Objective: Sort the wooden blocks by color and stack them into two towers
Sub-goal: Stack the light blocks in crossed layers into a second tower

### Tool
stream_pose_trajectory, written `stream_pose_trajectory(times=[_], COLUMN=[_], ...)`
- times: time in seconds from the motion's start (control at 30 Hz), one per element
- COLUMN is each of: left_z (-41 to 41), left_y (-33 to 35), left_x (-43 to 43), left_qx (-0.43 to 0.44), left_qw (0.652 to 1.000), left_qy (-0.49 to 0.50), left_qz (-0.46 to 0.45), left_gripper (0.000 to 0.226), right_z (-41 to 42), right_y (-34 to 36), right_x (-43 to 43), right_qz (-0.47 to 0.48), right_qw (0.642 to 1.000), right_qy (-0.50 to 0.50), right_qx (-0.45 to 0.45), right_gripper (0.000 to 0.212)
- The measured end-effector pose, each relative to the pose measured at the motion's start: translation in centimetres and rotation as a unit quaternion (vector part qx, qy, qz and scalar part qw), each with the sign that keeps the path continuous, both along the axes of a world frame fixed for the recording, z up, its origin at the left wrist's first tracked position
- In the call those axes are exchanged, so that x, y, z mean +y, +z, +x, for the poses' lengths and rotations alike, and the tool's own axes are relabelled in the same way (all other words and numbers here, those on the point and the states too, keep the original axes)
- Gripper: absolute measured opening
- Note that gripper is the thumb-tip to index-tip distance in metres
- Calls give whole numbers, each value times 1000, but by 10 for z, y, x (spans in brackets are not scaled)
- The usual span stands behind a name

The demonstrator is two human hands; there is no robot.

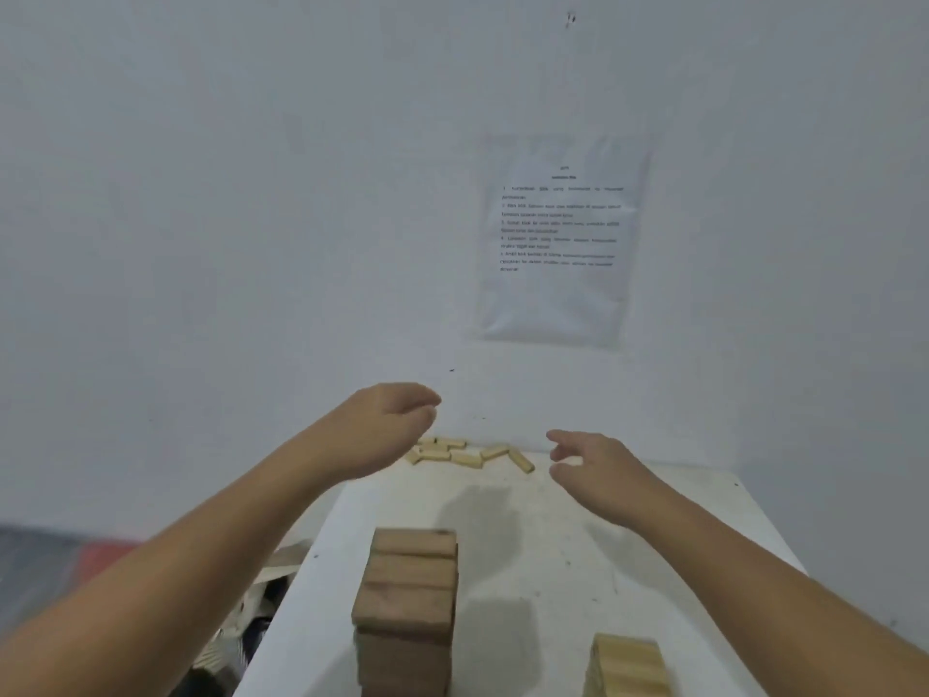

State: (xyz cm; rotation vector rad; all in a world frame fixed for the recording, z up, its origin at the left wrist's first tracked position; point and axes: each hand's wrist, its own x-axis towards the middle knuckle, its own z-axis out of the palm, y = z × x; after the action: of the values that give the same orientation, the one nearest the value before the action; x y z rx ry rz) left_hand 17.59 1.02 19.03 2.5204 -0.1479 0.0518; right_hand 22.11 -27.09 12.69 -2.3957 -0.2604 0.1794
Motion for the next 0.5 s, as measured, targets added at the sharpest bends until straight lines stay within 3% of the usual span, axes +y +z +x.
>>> stream_pose_trajectory(times=[0.13, 0.27, 0.37, 0.5], left_z=[59, 107, 137, 166], left_y=[-76, -141, -169, -190], left_x=[20, 8, -8, -22], left_qx=[53, 91, 63, 7], left_qw=[997, 992, 990, 986], left_qy=[55, 65, 51, 33], left_qz=[13, 61, 115, 162], left_gripper=[22, 51, 67, 59], right_z=[67, 125, 156, 179], right_y=[-38, -71, -90, -109], right_x=[6, 23, 41, 64], right_qz=[-163, -242, -291, -338], right_qw=[984, 964, 947, 927], right_qy=[75, 114, 130, 148], right_qx=[15, -7, -49, -63], right_gripper=[61, 53, 46, 45])
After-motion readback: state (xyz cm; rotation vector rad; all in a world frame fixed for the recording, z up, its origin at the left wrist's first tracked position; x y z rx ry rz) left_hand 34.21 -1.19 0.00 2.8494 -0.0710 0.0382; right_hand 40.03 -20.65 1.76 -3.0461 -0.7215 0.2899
